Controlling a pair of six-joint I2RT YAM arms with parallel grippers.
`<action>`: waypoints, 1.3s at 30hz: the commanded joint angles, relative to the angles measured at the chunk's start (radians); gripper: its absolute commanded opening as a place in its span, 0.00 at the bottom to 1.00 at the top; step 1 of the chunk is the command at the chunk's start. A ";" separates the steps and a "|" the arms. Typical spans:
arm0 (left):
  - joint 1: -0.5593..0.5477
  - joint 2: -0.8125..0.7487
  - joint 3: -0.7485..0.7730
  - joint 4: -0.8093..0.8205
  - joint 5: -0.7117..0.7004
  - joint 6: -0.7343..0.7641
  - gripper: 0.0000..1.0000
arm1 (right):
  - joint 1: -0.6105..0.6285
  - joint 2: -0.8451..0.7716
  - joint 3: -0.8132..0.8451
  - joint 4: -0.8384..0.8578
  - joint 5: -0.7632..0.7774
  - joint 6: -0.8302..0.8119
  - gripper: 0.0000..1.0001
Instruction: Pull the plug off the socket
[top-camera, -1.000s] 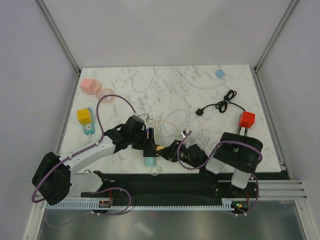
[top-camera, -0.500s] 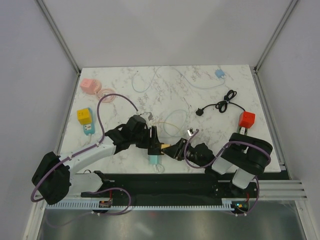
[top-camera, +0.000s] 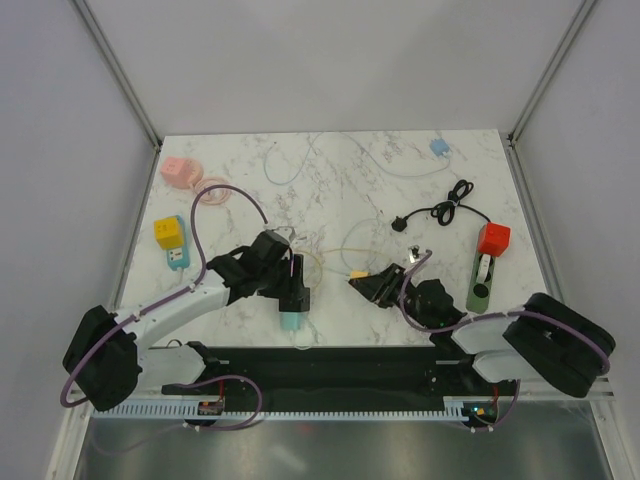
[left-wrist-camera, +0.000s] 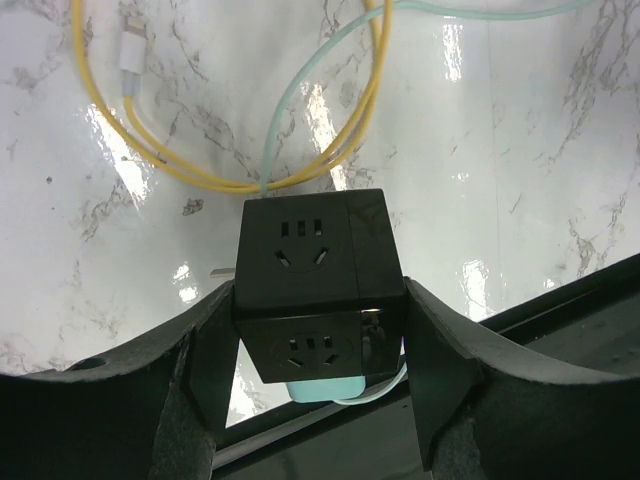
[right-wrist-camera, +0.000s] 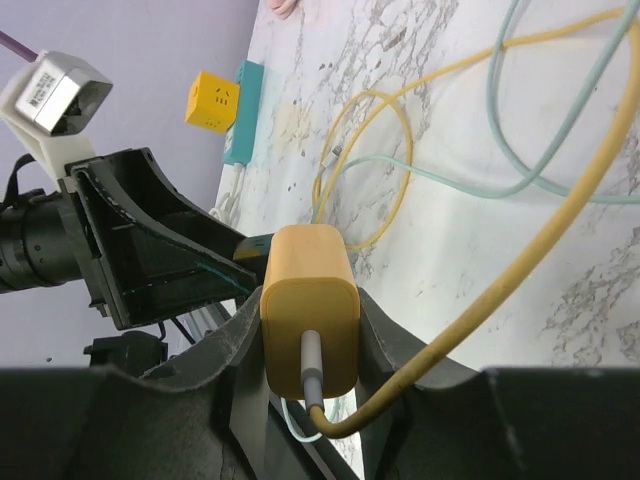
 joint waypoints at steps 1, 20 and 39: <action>0.000 -0.038 0.037 -0.012 -0.019 0.034 0.02 | -0.007 -0.127 0.040 -0.166 0.006 -0.098 0.00; 0.003 -0.121 0.016 -0.052 -0.085 -0.028 0.02 | -0.107 -0.502 0.720 -1.175 0.162 -0.559 0.00; 0.030 -0.099 0.029 -0.077 -0.101 -0.057 0.02 | -0.161 -0.381 1.463 -1.395 0.405 -0.886 0.00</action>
